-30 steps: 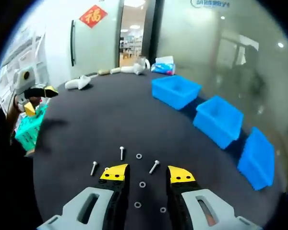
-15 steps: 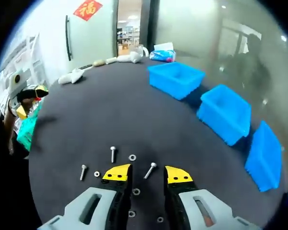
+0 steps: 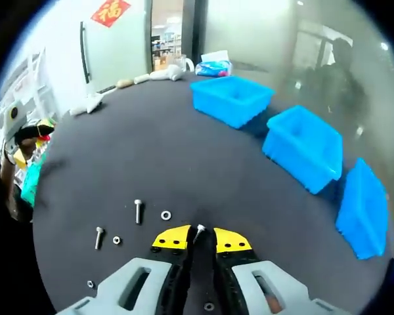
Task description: Sort the screws, nuts, and washers into the corresponding bins
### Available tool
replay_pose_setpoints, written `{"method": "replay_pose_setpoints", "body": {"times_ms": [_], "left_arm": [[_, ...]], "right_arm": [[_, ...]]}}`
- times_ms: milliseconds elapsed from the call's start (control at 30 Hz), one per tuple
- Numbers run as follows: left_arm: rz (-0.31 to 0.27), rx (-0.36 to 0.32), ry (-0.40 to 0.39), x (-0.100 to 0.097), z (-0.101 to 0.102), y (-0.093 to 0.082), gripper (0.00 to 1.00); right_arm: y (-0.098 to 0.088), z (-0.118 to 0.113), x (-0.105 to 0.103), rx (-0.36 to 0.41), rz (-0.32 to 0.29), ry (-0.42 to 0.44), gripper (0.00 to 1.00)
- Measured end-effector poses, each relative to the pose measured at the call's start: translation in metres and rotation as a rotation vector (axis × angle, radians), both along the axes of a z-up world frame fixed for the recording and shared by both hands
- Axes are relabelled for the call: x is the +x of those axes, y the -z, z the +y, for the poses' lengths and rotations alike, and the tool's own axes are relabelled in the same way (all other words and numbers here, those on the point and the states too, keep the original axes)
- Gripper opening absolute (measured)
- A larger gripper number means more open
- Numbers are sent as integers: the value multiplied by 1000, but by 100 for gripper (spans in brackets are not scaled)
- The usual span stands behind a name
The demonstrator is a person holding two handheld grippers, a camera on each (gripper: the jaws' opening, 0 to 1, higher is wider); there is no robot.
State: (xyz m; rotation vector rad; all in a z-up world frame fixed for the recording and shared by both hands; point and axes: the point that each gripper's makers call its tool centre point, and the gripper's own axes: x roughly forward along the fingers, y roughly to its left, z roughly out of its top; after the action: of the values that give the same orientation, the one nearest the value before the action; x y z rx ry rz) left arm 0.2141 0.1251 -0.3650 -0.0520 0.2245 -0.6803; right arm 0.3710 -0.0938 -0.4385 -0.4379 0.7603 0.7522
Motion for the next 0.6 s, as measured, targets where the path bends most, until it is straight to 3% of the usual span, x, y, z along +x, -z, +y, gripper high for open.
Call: {"method": "replay_pose_setpoints", "body": {"times_ms": [200, 600], "left_arm": [[0, -2, 6, 0, -4, 0, 49], [-3, 0, 6, 0, -4, -1, 49]], "right_arm": [[1, 5, -4, -22, -16, -29, 2], [-5, 5, -6, 6, -31, -40, 1]]}}
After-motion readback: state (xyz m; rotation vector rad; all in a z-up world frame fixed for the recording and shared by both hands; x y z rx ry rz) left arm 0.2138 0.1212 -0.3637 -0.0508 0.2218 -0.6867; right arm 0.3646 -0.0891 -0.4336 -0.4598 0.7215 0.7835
